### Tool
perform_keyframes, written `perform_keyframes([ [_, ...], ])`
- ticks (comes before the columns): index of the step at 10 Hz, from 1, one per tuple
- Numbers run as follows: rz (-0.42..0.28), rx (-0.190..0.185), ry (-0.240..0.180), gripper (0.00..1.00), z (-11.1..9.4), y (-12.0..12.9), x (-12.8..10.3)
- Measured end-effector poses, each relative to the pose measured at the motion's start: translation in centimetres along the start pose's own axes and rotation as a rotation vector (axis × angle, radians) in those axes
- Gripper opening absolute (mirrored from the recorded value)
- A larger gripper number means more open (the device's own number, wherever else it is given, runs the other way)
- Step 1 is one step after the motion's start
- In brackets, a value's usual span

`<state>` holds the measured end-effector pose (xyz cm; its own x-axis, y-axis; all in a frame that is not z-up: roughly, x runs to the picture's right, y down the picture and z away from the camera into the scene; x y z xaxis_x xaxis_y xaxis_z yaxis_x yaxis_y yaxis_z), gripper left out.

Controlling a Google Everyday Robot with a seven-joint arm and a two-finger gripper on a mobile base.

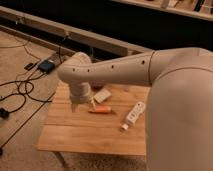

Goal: Stand the bottle upright

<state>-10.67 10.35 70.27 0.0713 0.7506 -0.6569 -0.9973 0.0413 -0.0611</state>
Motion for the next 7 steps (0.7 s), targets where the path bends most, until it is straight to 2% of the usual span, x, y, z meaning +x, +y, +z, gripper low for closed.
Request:
perform_keyframes([
  [5,0.013,-0.01,0.002,0.65,0.1,0.1,-0.7],
  [6,0.064,-0.018,0.002,0.65,0.6,-0.9,-2.5],
  [7,0.101,-0.024,0.002,0.65,0.9,-1.4,-3.3],
])
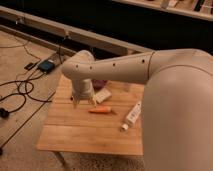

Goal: Stand the bottle upright

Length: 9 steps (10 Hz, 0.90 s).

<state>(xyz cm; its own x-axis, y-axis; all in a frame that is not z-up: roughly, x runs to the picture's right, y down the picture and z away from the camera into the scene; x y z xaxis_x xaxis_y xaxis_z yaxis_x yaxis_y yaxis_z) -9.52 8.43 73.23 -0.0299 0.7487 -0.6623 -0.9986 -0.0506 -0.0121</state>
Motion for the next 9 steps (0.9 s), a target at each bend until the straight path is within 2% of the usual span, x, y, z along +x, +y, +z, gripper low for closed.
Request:
perform_keyframes([
  [2,0.157,-0.028,0.003,0.65,1.1,-2.1,-2.6],
  [3,0.204,-0.036,0.001,0.65,1.4,-2.7,-3.3],
  [4,0.278,-0.051,-0.004,0.65,1.9,-3.3,-4.2],
  [7,0.437,-0.078,-0.021,0.65,3.2,-4.6,-4.7],
  [9,0.493,-0.084,-0.023,0.65,3.5,-4.9,-4.7],
])
